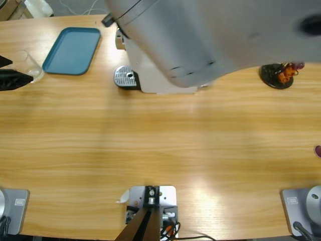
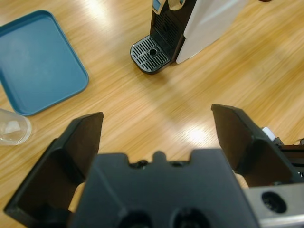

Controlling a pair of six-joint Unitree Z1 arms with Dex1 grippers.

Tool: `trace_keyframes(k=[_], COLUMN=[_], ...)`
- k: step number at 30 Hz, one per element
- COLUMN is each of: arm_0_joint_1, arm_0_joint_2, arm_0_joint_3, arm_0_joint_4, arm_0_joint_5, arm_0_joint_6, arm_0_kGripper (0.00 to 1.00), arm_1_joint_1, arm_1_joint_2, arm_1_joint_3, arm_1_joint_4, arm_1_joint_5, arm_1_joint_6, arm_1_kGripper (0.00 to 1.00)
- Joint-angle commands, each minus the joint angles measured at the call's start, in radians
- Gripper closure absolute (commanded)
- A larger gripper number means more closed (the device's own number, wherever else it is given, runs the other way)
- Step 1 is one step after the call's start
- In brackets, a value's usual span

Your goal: Pour coffee

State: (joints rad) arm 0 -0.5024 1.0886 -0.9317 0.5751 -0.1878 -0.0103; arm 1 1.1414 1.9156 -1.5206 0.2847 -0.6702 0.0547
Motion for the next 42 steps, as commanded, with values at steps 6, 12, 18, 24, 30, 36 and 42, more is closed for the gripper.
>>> trace_keyframes(k=[6,12,18,24,30,36,42], arm_0_joint_1=[0.11,0.263,0.308,0.332,0.393,0.534,0.558], arm_0_joint_2=[-0.087,-0.111,-0.058,0.081,0.189,0.249,0.267], arm_0_joint_3=[0.025,0.078,0.176,0.086,-0.068,-0.039,0.03], arm_0_joint_4=[0.025,-0.03,-0.176,-0.151,0.012,-0.012,-0.104], arm_0_joint_5=[0.002,0.093,0.085,0.079,-0.048,-0.065,-0.064], arm_0_joint_6=[-0.08,-0.17,-0.173,0.003,0.136,0.093,0.047], arm_0_kGripper=[0.018,0.017,0.018,0.045,0.105,0.126,0.084], arm_1_joint_1=[0.0,-0.001,-0.029,-0.118,-0.174,-0.208,-0.22], arm_1_joint_2=[-0.359,-0.54,-0.586,-0.582,-0.65,-0.67,-0.661], arm_1_joint_3=[0.169,0.406,0.554,0.587,0.701,0.747,0.775], arm_1_joint_4=[0.195,0.232,0.254,0.319,0.265,0.217,0.164], arm_1_joint_5=[0.018,0.073,0.118,0.275,0.288,0.297,0.303], arm_1_joint_6=[0.147,0.281,0.383,0.381,0.359,0.339,0.307], arm_1_kGripper=[0.0,0.0,0.0,0.0,0.0,0.0,0.004])
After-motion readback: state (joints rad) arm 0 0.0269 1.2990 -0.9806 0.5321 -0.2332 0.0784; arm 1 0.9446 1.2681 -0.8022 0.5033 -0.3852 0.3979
